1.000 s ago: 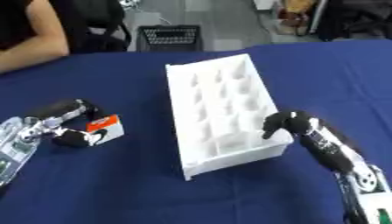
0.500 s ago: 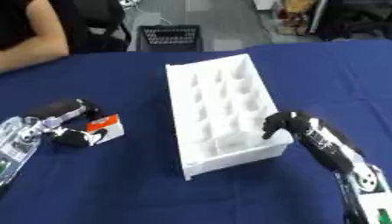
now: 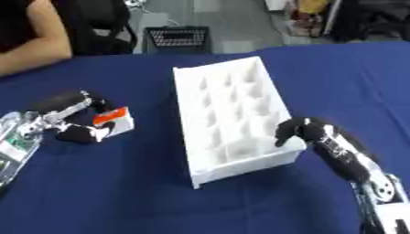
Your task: Pick up objects on the table and place them in the box.
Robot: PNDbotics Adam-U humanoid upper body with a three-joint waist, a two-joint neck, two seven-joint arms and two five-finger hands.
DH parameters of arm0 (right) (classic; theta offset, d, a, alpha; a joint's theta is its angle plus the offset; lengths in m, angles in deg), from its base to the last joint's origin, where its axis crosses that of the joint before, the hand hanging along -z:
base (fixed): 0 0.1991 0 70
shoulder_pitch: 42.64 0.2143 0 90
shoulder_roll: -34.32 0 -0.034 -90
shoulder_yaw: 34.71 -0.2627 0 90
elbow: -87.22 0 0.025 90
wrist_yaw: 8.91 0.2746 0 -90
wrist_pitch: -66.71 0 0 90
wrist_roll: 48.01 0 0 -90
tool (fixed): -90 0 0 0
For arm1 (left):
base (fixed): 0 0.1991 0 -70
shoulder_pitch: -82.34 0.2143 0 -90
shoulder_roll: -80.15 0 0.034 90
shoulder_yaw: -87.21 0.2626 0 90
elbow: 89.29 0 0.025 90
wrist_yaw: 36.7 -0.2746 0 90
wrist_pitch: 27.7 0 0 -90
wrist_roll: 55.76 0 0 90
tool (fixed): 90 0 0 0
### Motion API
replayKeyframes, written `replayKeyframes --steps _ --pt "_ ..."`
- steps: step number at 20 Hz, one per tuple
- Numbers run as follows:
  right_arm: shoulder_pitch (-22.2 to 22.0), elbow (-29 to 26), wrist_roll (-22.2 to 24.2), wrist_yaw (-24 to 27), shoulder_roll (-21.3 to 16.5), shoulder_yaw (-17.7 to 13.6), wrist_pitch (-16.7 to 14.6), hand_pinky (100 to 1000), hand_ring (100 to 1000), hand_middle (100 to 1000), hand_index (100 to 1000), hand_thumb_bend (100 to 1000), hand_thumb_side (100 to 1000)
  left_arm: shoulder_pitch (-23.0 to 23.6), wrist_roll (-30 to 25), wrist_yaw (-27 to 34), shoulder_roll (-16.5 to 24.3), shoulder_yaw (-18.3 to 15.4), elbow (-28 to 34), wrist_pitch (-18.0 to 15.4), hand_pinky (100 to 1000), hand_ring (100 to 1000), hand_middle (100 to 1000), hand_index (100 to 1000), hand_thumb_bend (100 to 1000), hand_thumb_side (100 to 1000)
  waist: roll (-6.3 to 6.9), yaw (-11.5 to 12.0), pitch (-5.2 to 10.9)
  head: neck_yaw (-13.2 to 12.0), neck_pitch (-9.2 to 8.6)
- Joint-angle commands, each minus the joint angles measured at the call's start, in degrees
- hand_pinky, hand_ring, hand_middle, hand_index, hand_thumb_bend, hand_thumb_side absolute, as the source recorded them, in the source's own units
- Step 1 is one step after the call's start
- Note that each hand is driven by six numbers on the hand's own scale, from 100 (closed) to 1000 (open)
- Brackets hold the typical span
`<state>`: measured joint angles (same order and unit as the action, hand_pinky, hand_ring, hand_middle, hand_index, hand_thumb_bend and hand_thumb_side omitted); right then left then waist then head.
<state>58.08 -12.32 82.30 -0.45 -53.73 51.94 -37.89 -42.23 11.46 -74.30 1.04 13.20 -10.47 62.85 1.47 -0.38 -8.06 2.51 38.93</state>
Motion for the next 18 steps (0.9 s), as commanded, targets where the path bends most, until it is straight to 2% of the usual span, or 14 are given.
replayKeyframes --steps 1,7,16,17,18 --pt "0.2 -0.4 0.0 0.0 -0.3 -0.2 0.1 860 621 638 789 100 975 -1.6 0.3 0.3 0.9 -1.0 1.9 0.1 859 754 597 703 255 291 0.06 -0.1 1.05 0.6 -1.05" --pt "0.2 -0.4 0.2 0.0 -0.4 -0.1 0.1 860 621 638 789 100 975 -3.5 -0.2 0.0 -0.6 -0.2 2.1 -0.4 858 755 597 703 249 288 0.04 -0.1 1.15 0.5 -1.19" --pt "0.2 -0.2 0.7 0.2 -0.2 0.3 0.1 860 621 637 789 100 976 -10.0 -1.7 -1.2 -6.7 2.6 1.5 -2.7 849 754 597 702 241 276 0.07 -1.1 1.31 -0.3 -1.50" --pt "0.3 -0.2 0.8 0.2 -0.2 0.4 0.1 860 620 636 789 100 974 -10.6 -1.9 -1.4 -7.4 2.9 1.4 -3.0 848 754 596 702 298 347 0.08 -1.2 1.31 -0.3 -1.60" --pt "0.3 -0.2 0.8 0.2 -0.2 0.4 0.1 860 620 636 789 100 976 -11.3 -2.2 -1.5 -8.2 3.3 1.3 -3.4 848 754 597 702 238 276 0.10 -1.3 1.31 -0.4 -1.75"
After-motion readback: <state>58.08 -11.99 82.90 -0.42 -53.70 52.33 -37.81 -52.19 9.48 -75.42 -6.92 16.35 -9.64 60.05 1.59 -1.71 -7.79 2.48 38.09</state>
